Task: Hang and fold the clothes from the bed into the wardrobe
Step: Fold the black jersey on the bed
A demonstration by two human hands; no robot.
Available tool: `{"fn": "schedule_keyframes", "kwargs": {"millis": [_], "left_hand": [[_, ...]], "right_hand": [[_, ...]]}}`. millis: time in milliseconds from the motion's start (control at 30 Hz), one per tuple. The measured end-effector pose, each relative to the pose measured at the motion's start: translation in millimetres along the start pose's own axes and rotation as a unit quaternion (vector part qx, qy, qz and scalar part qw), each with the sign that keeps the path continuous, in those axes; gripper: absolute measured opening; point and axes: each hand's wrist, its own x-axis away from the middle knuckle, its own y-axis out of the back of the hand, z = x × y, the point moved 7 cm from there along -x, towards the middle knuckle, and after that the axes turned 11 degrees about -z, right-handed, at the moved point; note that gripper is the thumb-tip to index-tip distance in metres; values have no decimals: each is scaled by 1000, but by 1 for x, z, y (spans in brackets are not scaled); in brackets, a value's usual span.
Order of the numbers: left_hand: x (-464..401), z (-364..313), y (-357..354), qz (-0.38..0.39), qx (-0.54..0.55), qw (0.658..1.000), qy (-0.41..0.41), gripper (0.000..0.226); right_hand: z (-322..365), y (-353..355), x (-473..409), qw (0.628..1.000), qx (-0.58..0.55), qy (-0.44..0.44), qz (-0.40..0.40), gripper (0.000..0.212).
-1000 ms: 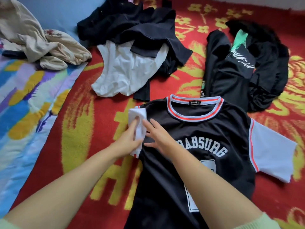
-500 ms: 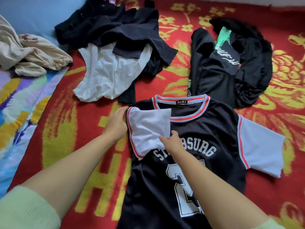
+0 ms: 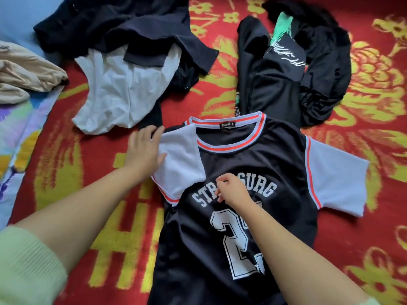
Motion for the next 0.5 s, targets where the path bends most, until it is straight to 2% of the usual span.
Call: {"fn": "schedule_keyframes", "kwargs": {"millis": [67, 133, 167, 233, 300, 333, 400, 433, 500], "left_hand": [[35, -36, 7, -74, 23, 994, -79, 61], [83, -66, -4, -52, 32, 994, -93, 62], [105, -71, -15, 4, 16, 998, -65, 66], [138, -67, -32, 129, -9, 990, 59, 81], [145, -57, -31, 171, -5, 970, 171, 77], [144, -55, -33, 179, -10, 969, 171, 71], [136, -58, -32, 162, -13, 982, 97, 71], [133, -62, -24, 139, -27, 989, 34, 77], [140, -58, -16, 99, -30, 994, -31, 90]], "right_hand": [[-5, 14, 5, 999, -13, 18, -40, 16], [-12, 17, 10, 999, 2, 25, -32, 16], [-14, 14, 13, 999, 28, 29, -10, 16], [-17, 5, 18, 990, 115, 59, 49, 17], [-18, 0, 27, 976, 180, 82, 92, 22], [-21, -1, 31, 972, 191, 87, 102, 22], [-34, 4, 40, 968, 205, 94, 107, 24], [-42, 9, 47, 967, 210, 98, 104, 24], [-57, 28, 57, 974, 189, 109, 66, 24]]}}
